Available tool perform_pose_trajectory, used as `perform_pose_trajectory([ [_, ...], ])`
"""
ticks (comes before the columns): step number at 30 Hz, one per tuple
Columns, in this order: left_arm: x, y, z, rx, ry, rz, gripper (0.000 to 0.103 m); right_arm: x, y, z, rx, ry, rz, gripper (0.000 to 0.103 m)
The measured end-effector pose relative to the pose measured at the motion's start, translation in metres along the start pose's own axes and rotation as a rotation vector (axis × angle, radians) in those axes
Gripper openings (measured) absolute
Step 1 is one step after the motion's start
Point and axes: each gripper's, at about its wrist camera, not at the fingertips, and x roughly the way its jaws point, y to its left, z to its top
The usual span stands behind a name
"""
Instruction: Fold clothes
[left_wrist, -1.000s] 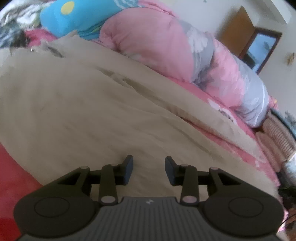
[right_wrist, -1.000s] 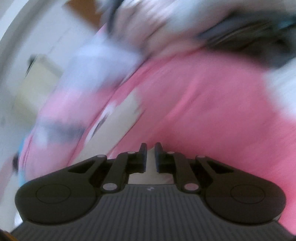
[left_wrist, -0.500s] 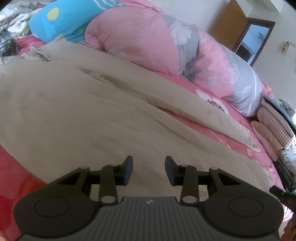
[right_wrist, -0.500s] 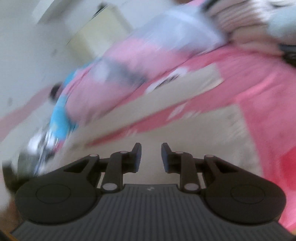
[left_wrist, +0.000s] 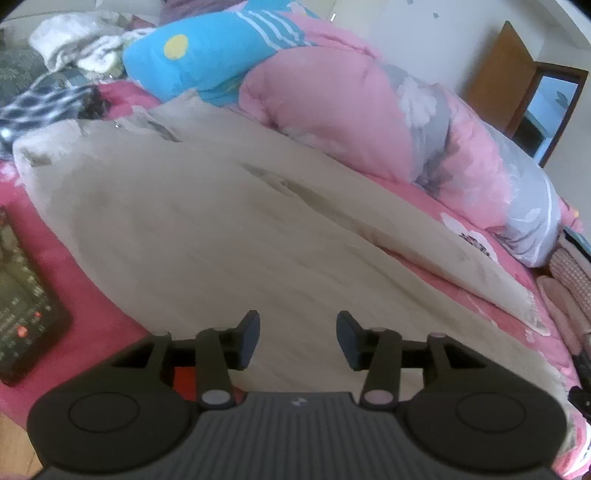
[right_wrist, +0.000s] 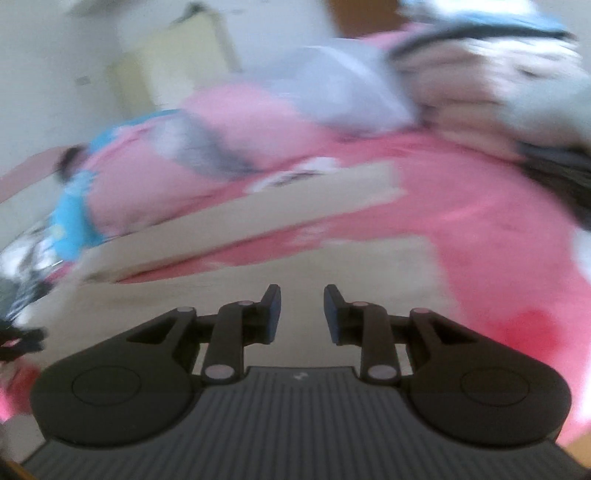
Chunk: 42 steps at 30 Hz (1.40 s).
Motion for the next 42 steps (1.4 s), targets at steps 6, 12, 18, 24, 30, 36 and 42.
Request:
perform_pose_trajectory([
  [6, 0.004, 0.011, -0.002, -0.008, 0.013, 0.038, 0.049, 0.032, 0.089, -0.014, -0.200, 0.093, 0.265, 0.030],
  [12, 0.011, 0.016, -0.006, -0.020, 0.025, 0.038, 0.049, 0.042, 0.141, -0.034, -0.331, 0.155, 0.380, 0.032],
  [18, 0.013, 0.018, -0.008, -0.021, 0.019, 0.031, 0.050, 0.040, 0.155, -0.038, -0.343, 0.179, 0.414, 0.042],
  [24, 0.013, 0.017, -0.009, -0.017, 0.012, 0.032, 0.050, 0.036, 0.162, -0.043, -0.358, 0.195, 0.435, 0.043],
  [30, 0.012, 0.018, -0.010, -0.015, 0.007, 0.030, 0.050, 0.035, 0.170, -0.045, -0.376, 0.203, 0.447, 0.044],
  [36, 0.013, 0.017, -0.011, -0.012, 0.001, 0.031, 0.050, 0.035, 0.172, -0.046, -0.371, 0.216, 0.455, 0.044],
  [42, 0.012, 0.016, -0.013, 0.003, -0.007, 0.042, 0.050, 0.036, 0.173, -0.050, -0.357, 0.234, 0.494, 0.045],
])
